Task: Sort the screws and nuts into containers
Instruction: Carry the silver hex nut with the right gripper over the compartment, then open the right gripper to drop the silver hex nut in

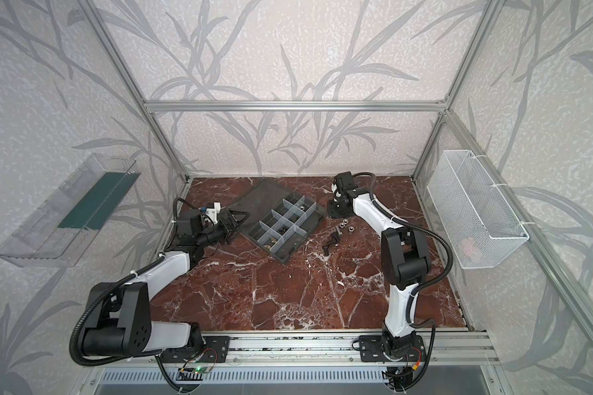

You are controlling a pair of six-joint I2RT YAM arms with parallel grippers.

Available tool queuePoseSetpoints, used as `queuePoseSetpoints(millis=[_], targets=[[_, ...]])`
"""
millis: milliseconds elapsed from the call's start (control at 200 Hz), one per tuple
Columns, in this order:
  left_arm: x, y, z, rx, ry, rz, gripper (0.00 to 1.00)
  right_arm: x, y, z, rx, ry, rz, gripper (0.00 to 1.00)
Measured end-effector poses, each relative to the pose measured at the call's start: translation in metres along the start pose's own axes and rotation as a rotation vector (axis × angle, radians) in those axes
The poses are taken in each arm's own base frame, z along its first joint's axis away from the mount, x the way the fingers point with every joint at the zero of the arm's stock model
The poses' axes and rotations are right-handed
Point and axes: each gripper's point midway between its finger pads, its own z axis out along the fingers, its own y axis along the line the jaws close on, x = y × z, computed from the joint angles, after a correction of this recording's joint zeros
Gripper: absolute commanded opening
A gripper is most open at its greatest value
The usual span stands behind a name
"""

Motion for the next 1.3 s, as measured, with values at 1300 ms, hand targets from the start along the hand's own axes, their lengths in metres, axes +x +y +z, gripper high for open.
queuePoseSetpoints(millis=[1300], targets=[[-0.003, -0.004, 0.000, 0.023, -0.016, 0.003, 0.99, -0.041, 0.080, 0.090, -0.123, -0.179, -0.125, 0.32]])
